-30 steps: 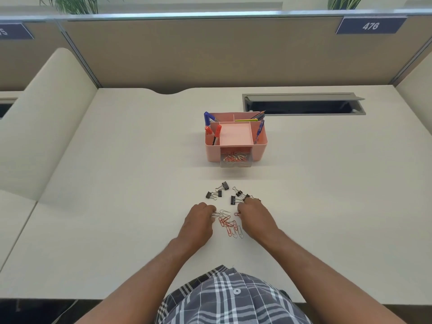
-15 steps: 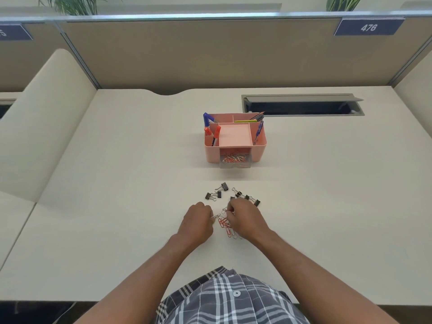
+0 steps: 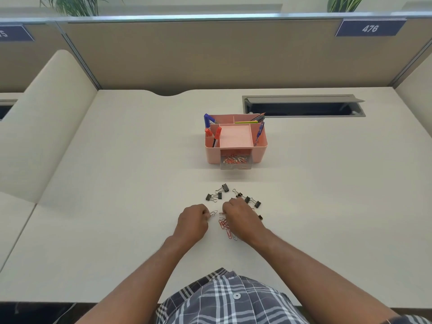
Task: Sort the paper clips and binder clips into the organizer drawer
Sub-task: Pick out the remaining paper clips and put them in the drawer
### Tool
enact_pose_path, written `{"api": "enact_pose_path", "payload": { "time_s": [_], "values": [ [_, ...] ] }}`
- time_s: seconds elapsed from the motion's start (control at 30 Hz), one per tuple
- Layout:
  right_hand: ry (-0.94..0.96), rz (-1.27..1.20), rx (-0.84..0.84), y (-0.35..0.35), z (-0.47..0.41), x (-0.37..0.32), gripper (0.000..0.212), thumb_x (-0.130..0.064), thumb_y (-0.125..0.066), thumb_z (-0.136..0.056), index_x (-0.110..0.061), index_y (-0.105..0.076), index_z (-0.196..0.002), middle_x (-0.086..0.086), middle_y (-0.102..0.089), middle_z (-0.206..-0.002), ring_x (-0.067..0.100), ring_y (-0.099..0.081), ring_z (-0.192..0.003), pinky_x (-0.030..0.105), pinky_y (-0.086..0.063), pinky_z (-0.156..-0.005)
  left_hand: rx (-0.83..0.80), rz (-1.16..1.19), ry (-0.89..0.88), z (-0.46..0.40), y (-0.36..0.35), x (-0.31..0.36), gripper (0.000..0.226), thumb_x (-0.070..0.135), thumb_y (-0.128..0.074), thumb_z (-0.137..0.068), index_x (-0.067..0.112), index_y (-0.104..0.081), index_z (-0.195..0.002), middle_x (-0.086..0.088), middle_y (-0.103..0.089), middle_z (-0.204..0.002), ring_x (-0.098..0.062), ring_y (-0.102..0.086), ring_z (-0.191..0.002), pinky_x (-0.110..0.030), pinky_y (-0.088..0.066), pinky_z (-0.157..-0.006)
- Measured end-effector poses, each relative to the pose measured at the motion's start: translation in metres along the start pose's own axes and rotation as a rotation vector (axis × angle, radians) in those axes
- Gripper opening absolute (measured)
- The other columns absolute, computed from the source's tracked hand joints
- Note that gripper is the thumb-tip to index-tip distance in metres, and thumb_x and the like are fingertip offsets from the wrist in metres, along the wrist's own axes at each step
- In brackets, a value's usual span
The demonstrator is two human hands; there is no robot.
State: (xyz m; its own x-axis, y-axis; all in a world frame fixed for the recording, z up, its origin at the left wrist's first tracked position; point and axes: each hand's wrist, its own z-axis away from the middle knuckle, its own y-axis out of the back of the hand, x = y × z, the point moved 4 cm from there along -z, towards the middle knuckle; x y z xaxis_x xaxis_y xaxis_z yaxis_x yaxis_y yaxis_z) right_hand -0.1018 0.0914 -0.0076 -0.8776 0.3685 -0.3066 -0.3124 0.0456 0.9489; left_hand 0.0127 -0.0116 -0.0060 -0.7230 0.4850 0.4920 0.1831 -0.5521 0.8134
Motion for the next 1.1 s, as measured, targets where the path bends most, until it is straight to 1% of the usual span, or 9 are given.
{"api": "enact_pose_path", "payload": {
  "time_s": [0.13,0.23,0.33,0.43,0.53,0.67,0.8,0.97,1.1],
  "values": [
    [-0.016,-0.052,-0.016,-0.002,-0.001,0.001,0.016,0.008,-0.048,-0.079,-0.004,-0.057,-0.086,0.014,-0.058,-0.086,0.03,-0.048,-0.085,0.038,-0.041,-0.067,-0.004,0.101,0.056,0.0,0.002,-0.004,0.014,0.016,-0.054,-0.092,0.019,-0.065,-0.085,0.004,-0.067,-0.085,-0.019,-0.06,-0.081,-0.028,-0.039,-0.066],
    [-0.052,-0.104,-0.039,-0.005,0.0,0.003,0.015,0.002,-0.047,-0.083,-0.004,-0.058,-0.091,0.014,-0.059,-0.09,0.03,-0.049,-0.088,0.041,-0.043,-0.071,-0.003,0.139,0.073,0.0,0.002,-0.004,0.012,0.017,-0.055,-0.092,0.02,-0.064,-0.084,0.005,-0.067,-0.083,-0.017,-0.059,-0.079,-0.027,-0.039,-0.066],
    [-0.131,-0.225,-0.017,-0.003,0.0,0.007,0.012,-0.003,-0.049,-0.084,-0.008,-0.059,-0.086,0.008,-0.063,-0.087,0.029,-0.055,-0.088,0.036,-0.043,-0.069,-0.004,0.164,0.086,0.001,0.002,-0.005,0.012,0.017,-0.056,-0.092,0.02,-0.064,-0.084,0.007,-0.066,-0.082,-0.016,-0.059,-0.079,-0.027,-0.04,-0.066],
    [-0.235,-0.366,0.07,0.012,0.0,0.015,0.016,-0.01,-0.053,-0.088,-0.013,-0.068,-0.094,0.003,-0.068,-0.09,0.022,-0.059,-0.088,0.03,-0.043,-0.072,-0.013,0.225,0.103,0.001,0.003,-0.005,0.013,0.02,-0.057,-0.092,0.022,-0.063,-0.081,0.01,-0.064,-0.079,-0.014,-0.059,-0.077,-0.026,-0.042,-0.065],
    [-0.313,-0.436,0.165,0.04,-0.007,0.025,0.019,-0.019,-0.057,-0.092,-0.018,-0.071,-0.104,0.001,-0.067,-0.093,0.018,-0.06,-0.087,0.032,-0.047,-0.08,0.02,0.27,0.077,-0.007,0.014,0.008,0.016,0.026,-0.058,-0.093,0.022,-0.061,-0.078,0.009,-0.062,-0.073,-0.014,-0.057,-0.072,-0.027,-0.042,-0.063],
    [-0.35,-0.556,0.34,0.089,-0.025,0.037,0.01,-0.02,-0.064,-0.09,-0.017,-0.073,-0.092,-0.005,-0.066,-0.082,0.014,-0.06,-0.077,0.029,-0.049,-0.073,0.146,0.254,-0.061,-0.034,0.048,0.052,0.02,0.03,-0.06,-0.093,0.019,-0.06,-0.075,0.008,-0.062,-0.068,-0.015,-0.057,-0.068,-0.029,-0.041,-0.061],
    [-0.335,-0.502,0.385,0.122,-0.054,0.046,0.01,-0.016,-0.065,-0.086,-0.014,-0.074,-0.087,-0.003,-0.069,-0.078,0.016,-0.061,-0.074,0.029,-0.049,-0.069,0.237,0.189,-0.17,-0.068,0.078,0.097,0.02,0.026,-0.058,-0.093,0.015,-0.061,-0.076,0.0,-0.064,-0.073,-0.02,-0.059,-0.07,-0.034,-0.049,-0.066],
    [-0.327,-0.368,0.279,0.125,-0.085,0.055,0.017,-0.01,-0.058,-0.09,-0.009,-0.074,-0.096,0.009,-0.07,-0.096,0.025,-0.061,-0.088,0.037,-0.054,-0.078,0.211,0.027,-0.201,-0.099,0.084,0.12,0.018,0.017,-0.053,-0.093,0.013,-0.069,-0.088,-0.005,-0.069,-0.086,-0.023,-0.061,-0.08,-0.037,-0.052,-0.072],
    [-0.3,-0.323,0.274,0.126,-0.082,0.054,0.019,-0.012,-0.054,-0.091,-0.009,-0.072,-0.094,0.009,-0.069,-0.092,0.024,-0.06,-0.084,0.04,-0.054,-0.075,0.21,0.1,-0.256,-0.093,0.081,0.116,0.018,0.013,-0.053,-0.092,0.013,-0.071,-0.088,-0.002,-0.068,-0.086,-0.02,-0.06,-0.08,-0.036,-0.053,-0.072]
  ]
}}
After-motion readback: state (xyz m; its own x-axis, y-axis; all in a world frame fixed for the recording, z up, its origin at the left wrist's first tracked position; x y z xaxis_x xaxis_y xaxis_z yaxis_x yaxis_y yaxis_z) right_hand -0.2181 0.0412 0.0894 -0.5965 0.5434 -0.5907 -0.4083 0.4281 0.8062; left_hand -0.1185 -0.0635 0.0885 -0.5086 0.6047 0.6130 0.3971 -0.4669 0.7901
